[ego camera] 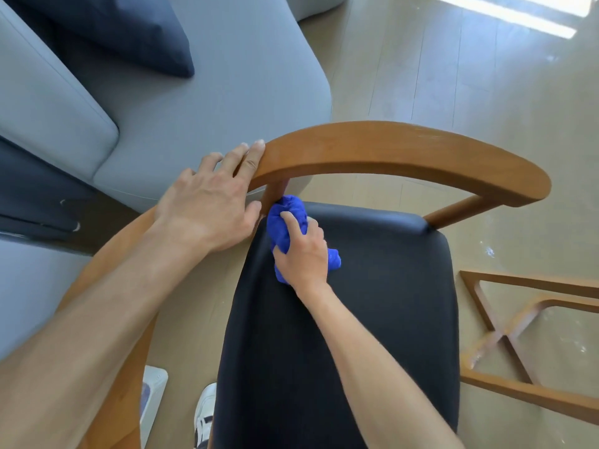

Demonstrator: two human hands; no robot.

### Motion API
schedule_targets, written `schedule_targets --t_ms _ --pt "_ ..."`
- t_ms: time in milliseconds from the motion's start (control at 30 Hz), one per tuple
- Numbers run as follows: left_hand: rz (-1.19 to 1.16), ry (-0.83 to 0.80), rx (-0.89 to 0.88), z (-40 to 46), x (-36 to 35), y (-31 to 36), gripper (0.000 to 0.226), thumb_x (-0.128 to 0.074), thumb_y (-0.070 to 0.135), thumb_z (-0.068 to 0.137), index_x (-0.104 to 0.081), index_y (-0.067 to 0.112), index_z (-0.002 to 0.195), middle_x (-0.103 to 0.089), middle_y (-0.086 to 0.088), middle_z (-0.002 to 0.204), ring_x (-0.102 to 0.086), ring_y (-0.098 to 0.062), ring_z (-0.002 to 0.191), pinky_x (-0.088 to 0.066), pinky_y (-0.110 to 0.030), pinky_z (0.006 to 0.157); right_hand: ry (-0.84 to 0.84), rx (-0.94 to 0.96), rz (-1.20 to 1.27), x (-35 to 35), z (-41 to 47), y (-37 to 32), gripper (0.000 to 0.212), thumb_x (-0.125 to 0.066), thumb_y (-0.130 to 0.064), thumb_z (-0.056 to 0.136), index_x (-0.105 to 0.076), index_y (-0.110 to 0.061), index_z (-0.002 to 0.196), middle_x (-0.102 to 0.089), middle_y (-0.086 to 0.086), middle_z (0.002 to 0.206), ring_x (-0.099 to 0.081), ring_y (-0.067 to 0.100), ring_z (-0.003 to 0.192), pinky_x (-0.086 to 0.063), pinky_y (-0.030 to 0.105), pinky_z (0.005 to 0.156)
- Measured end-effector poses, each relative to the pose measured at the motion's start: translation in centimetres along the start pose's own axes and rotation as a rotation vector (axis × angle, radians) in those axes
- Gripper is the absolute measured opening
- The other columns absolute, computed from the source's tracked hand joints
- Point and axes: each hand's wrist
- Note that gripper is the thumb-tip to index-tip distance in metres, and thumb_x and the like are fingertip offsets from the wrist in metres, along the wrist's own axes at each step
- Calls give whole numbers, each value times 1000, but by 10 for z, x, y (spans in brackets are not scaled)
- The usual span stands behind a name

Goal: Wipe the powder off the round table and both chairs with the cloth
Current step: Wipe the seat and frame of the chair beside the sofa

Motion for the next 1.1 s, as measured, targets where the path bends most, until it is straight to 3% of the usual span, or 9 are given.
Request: schedule_targets --t_ms 67,133,333,433,533,733,833,933,1100 --pt "-15 4 9 1 2 -1 75 -34 47 95 11 28 151 -13 4 160 -23 -24 140 -37 -45 102 -27 202 -101 21 10 32 55 -77 -33 71 -62 -20 123 -59 16 105 -55 35 80 -49 41 66" --pt "-23 5 9 1 4 -1 73 -34 46 96 10 30 152 -15 5 159 -24 -23 140 -37 -46 103 -23 229 -190 49 21 78 56 -78 -36 69 -64 -22 121 -59 16 103 -57 37 84 -49 42 67" --pt "-31 13 29 5 6 -1 69 -38 40 97 3 31 153 -22 5 157 -25 -23 139 -37 -48 102 144 -337 -57 114 -22 228 56 -66 -23 84 -47 -26 137 -50 19 127 -53 43 107 -46 44 88" --pt "-34 16 24 7 5 0 66 -38 34 98 -2 30 153 -25 3 157 -27 -25 137 -37 -51 101 307 -658 119 109 -64 246 51 -60 -23 86 -44 -28 135 -47 16 130 -51 38 113 -40 36 90" --pt "-29 21 24 7 2 -2 63 -37 32 100 -3 30 153 -27 2 156 -29 -26 136 -37 -52 100 421 -783 161 92 -95 223 54 -61 -21 85 -46 -25 136 -46 18 126 -50 39 113 -41 41 95" --pt "-24 18 43 5 2 4 63 -40 32 100 -7 29 153 -30 1 154 -30 -28 134 -38 -51 99 289 -448 99 38 -149 117 59 -80 -8 63 -65 -10 119 -54 27 110 -57 45 90 -52 47 79" --pt "-8 28 57 0 5 7 62 -43 29 98 -14 26 153 -31 -1 153 -32 -30 133 -37 -51 101 83 -85 90 4 -191 56 64 -81 -12 49 -69 -19 112 -60 21 109 -60 37 79 -52 39 69" --pt "45 -11 127 -10 9 4 61 -42 28 96 -16 26 152 -30 -4 154 -32 -31 133 -34 -49 102 -91 120 108 -3 -213 35 61 -76 -13 49 -67 -26 108 -62 13 104 -54 26 67 -48 31 60" --pt "119 -13 128 -41 16 2 62 -41 32 95 -15 25 151 -25 -7 156 -29 -31 136 -29 -48 107 -285 488 -20 19 -260 57 50 -58 -23 61 -62 -33 109 -60 9 112 -55 27 82 -47 35 72"
Point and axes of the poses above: each hand's wrist, its own z-axis towards the middle knuckle, its own x-axis out of the back of the hand, y = z × x
